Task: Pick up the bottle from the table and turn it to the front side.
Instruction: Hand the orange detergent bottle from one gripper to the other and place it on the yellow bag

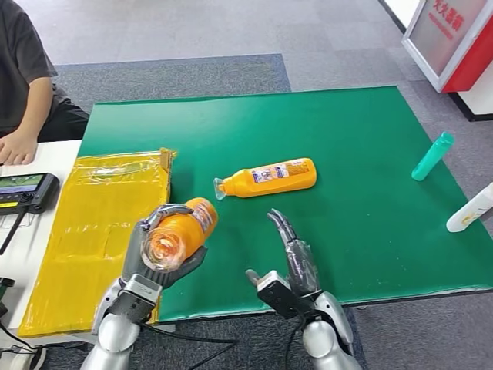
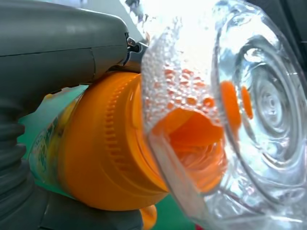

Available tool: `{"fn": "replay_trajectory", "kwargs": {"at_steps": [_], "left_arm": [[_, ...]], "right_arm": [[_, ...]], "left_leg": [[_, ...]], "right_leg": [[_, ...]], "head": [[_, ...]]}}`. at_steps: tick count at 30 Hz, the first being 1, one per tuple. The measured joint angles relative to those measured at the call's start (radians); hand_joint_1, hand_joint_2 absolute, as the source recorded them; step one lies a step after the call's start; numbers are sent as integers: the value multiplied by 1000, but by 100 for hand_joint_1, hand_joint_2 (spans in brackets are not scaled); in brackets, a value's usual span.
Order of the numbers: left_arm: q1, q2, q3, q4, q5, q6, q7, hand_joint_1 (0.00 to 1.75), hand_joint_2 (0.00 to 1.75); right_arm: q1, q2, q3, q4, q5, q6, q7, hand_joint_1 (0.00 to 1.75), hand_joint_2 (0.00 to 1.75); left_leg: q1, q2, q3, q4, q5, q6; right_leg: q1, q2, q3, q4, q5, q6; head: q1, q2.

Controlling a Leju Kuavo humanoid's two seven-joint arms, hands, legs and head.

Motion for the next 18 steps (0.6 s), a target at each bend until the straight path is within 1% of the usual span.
{"fn": "replay_trajectory", "kwargs": {"at_steps": [3,7,15,18], "left_arm": [[1,2,-20,-48,-97,45,45,175,175],[-3,5,-50,-77,-271,80,159,175,175],[-29,12,-104,-53,-498,48,413,175,175],[-38,14,-112,-26,-559,30,485,175,175]], "right_arm": [[7,0,-15,-24,3,0,3,0,175],[14,0,-30,-42,5,0,6,0,175],[23,11,-71,-63,11,15,4,0,175],[27,15,-86,-69,14,20,4,0,175]], "left_leg": [[0,0,0,0,0,0],[0,0,0,0,0,0],[0,0,0,0,0,0],[0,0,0,0,0,0]], "right_leg": [[0,0,0,0,0,0],[0,0,0,0,0,0],[0,0,0,0,0,0],[0,0,0,0,0,0]], "head": [[0,0],[0,0],[0,0],[0,0]]}}
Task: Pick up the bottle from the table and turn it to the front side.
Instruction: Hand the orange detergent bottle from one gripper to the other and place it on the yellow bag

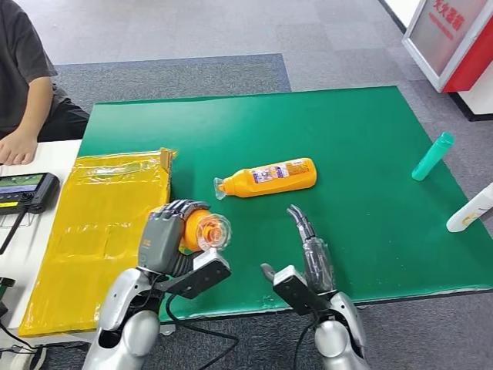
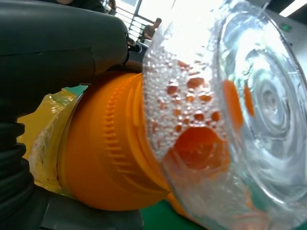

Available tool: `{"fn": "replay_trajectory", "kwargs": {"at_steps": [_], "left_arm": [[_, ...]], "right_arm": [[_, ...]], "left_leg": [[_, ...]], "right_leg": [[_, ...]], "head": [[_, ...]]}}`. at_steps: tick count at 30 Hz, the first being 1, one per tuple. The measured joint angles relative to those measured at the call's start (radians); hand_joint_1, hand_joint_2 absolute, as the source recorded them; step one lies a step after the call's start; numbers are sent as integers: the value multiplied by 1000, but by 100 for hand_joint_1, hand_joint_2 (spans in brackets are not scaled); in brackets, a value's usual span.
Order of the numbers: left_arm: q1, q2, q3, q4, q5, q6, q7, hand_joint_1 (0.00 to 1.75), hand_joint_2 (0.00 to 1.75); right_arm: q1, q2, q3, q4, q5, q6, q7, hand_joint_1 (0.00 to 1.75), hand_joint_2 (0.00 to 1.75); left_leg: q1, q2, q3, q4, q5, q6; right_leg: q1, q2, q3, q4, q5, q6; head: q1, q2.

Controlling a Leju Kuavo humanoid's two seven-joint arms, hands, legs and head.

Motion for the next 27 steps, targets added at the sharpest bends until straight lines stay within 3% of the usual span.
{"fn": "replay_trajectory", "kwargs": {"at_steps": [8,20,24,25,27], "left_arm": [[-41,8,25,78,-220,-51,188,175,175],[-93,44,131,161,-380,-144,247,175,175],[-121,82,146,206,-387,-204,267,175,175],[-130,96,149,223,-388,-213,268,173,175],[-148,124,150,260,-388,-221,271,154,175]], "right_arm": [[6,5,-33,-4,9,21,0,0,175],[6,8,-47,8,12,38,-5,0,175],[3,8,-47,22,12,52,-12,0,175],[1,8,-47,27,12,54,-14,0,175],[-6,9,-45,39,11,59,-18,0,175]], "left_leg": [[0,0,0,0,0,0],[0,0,-1,0,0,0],[0,0,0,0,0,0],[0,0,0,0,0,0],[0,0,0,0,1,-1]], "right_leg": [[0,0,0,0,0,0],[0,0,1,0,0,0],[0,0,1,0,0,0],[0,0,1,0,0,0],[0,0,1,1,0,0]], "head": [[0,0],[0,0],[0,0],[0,0],[0,0]]}}
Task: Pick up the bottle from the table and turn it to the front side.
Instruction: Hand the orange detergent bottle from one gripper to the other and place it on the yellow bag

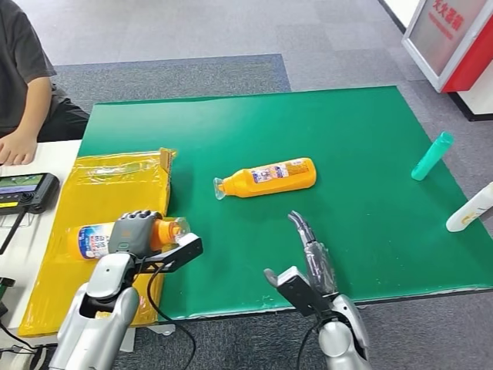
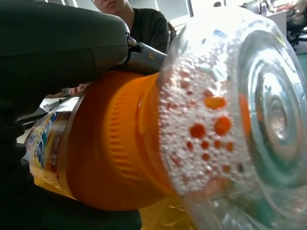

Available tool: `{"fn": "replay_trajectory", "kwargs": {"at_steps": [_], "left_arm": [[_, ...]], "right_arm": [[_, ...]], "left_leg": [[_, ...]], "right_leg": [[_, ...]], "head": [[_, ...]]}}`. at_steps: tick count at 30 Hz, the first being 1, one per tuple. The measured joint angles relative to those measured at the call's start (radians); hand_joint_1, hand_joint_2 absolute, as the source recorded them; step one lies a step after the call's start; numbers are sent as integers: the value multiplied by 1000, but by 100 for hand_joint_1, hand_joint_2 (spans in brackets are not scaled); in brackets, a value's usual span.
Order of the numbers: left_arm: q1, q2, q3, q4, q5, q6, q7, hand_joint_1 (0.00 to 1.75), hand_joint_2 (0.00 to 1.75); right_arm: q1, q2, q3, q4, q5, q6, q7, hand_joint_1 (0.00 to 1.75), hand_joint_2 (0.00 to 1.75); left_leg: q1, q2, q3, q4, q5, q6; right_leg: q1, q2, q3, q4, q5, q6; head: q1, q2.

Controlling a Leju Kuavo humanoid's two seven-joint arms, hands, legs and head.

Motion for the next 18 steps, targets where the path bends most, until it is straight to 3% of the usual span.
{"fn": "replay_trajectory", "kwargs": {"at_steps": [2,5,7,10,11,14,18], "left_arm": [[-15,21,0,36,0,4,4,136,175],[-30,37,-1,79,0,16,7,136,175],[-36,43,-2,97,0,20,7,121,175],[-42,48,-3,115,0,21,8,35,175],[-43,49,-4,120,0,20,8,11,131],[-43,48,-5,135,0,27,0,0,0],[-39,38,-5,145,0,85,-28,0,0]], "right_arm": [[-7,0,3,12,0,4,-1,0,175],[-14,0,6,26,0,6,-3,0,175],[-15,0,8,32,-1,6,-4,0,175],[-17,0,10,38,-1,6,-4,0,175],[-18,0,10,40,-1,6,-4,0,175],[-19,0,11,45,-1,6,-5,0,175],[-19,0,11,48,0,6,-4,0,175]], "left_leg": [[0,0,0,0,0,0],[0,0,0,0,0,0],[0,0,0,0,0,0],[0,0,0,0,0,0],[0,0,0,0,0,0],[0,0,0,0,0,0],[0,0,0,0,0,0]], "right_leg": [[0,0,0,0,0,0],[0,0,0,1,0,0],[0,0,0,1,0,0],[0,0,0,1,0,0],[0,0,0,1,0,0],[0,0,0,1,0,0],[0,0,0,1,0,0]], "head": [[0,0],[0,0],[0,0],[0,0],[0,0],[0,0],[0,0]]}}
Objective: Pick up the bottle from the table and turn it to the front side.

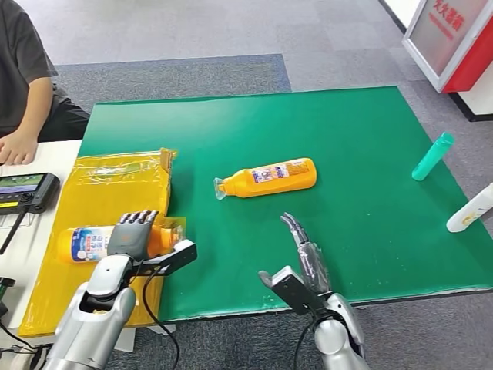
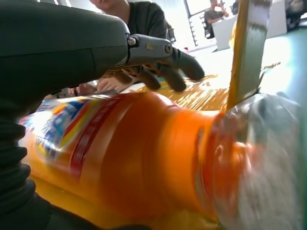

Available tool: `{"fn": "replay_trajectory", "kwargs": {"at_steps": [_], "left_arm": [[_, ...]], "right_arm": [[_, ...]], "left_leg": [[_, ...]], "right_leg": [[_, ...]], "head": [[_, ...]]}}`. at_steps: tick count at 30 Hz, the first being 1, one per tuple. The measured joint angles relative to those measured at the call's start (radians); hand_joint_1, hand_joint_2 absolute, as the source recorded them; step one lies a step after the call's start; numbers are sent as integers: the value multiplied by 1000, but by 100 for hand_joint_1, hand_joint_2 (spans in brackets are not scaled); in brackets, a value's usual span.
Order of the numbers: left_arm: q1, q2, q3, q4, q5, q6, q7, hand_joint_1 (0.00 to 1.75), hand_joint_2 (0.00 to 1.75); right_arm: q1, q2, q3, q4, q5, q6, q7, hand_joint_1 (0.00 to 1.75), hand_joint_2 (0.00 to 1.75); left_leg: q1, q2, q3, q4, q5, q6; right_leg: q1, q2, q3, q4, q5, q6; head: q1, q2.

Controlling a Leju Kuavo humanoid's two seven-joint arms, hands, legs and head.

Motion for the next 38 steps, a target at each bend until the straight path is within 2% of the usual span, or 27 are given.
{"fn": "replay_trajectory", "kwargs": {"at_steps": [4,8,13,18,21,24,26,28,30,34,38], "left_arm": [[14,-28,6,-33,3,109,-61,0,0],[49,-68,24,-142,63,223,-164,0,175],[110,-109,40,-310,242,319,-317,0,175],[173,-135,56,-419,502,318,-482,0,175],[205,-149,70,-454,676,257,-578,0,175],[248,-173,95,-468,910,138,-693,0,175],[281,-184,115,-464,1027,56,-741,0,175],[307,-189,131,-446,1093,-2,-772,0,175],[324,-192,141,-417,1114,-23,-790,0,175],[347,-197,155,-363,1127,-50,-790,0,175],[364,-203,178,-298,1179,-117,-789,0,175]], "right_arm": [[0,0,0,0,3,-1,4,0,175],[1,0,0,-2,8,-1,12,0,175],[1,0,2,-5,10,-1,19,0,175],[1,0,9,-12,8,-2,22,0,175],[2,-1,13,-22,-9,-4,17,0,175],[14,-2,19,-47,-50,-7,-4,0,175],[37,-3,22,-76,-89,-3,-23,0,175],[66,-4,24,-109,-128,7,-41,0,175],[91,-5,25,-137,-155,17,-52,0,175],[134,-5,23,-182,-197,35,-70,0,175],[178,-6,17,-225,-235,68,-84,0,175]], "left_leg": [[0,0,0,0,0,0],[0,0,0,0,0,0],[0,0,0,0,0,0],[0,0,0,0,0,0],[0,0,0,0,0,0],[0,0,0,0,-1,1],[0,0,0,0,-1,1],[0,0,0,0,-2,1],[0,0,0,0,-2,1],[0,0,0,0,-2,0],[0,0,0,0,-2,0]], "right_leg": [[0,0,0,0,0,0],[0,0,0,0,0,0],[0,0,0,0,0,0],[0,0,-1,0,0,0],[0,0,-1,0,0,0],[0,0,-1,0,0,0],[0,0,-1,-1,-1,0],[0,0,-1,-1,-1,0],[0,0,-1,-1,-2,-1],[0,0,-1,-1,-2,-1],[0,0,-1,-1,-3,-1]], "head": [[0,0],[0,0],[0,0],[0,0],[0,0],[0,0],[0,0],[0,0],[0,0],[0,0],[0,0]]}}
